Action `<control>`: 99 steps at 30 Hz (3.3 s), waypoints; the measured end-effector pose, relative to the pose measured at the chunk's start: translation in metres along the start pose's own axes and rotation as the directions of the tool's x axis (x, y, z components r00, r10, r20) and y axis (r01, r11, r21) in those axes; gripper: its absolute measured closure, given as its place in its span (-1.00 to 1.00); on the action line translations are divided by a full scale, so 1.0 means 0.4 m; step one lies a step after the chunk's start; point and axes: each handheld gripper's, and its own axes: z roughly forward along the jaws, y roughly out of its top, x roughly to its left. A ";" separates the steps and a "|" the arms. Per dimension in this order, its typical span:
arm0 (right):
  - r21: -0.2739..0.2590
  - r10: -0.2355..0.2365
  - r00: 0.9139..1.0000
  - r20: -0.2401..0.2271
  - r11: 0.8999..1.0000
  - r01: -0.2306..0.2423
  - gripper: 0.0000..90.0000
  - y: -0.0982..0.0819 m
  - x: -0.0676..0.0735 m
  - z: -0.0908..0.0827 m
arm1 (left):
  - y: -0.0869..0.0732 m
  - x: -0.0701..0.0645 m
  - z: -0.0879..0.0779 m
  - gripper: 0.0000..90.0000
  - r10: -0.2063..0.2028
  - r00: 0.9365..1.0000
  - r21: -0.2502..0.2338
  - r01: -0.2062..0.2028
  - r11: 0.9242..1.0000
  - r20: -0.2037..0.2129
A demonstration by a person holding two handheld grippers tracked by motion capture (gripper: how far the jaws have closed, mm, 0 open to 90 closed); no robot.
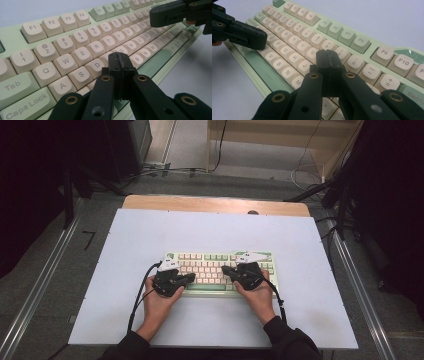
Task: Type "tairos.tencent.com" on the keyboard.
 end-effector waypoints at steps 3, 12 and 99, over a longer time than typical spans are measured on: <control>-0.001 -0.001 1.000 0.000 1.000 0.001 0.96 0.000 0.000 0.000 | 0.000 -0.001 0.001 1.00 0.001 1.000 0.000 -0.001 1.000 0.001; 0.002 0.001 1.000 0.001 1.000 -0.001 0.96 0.000 0.000 0.002 | 0.001 -0.006 0.003 1.00 0.021 1.000 0.008 -0.021 1.000 -0.009; 0.040 -0.037 0.997 -0.062 0.998 0.039 0.96 -0.014 0.045 0.011 | 0.012 0.082 -0.063 1.00 -0.121 0.992 -0.153 0.113 0.982 -0.046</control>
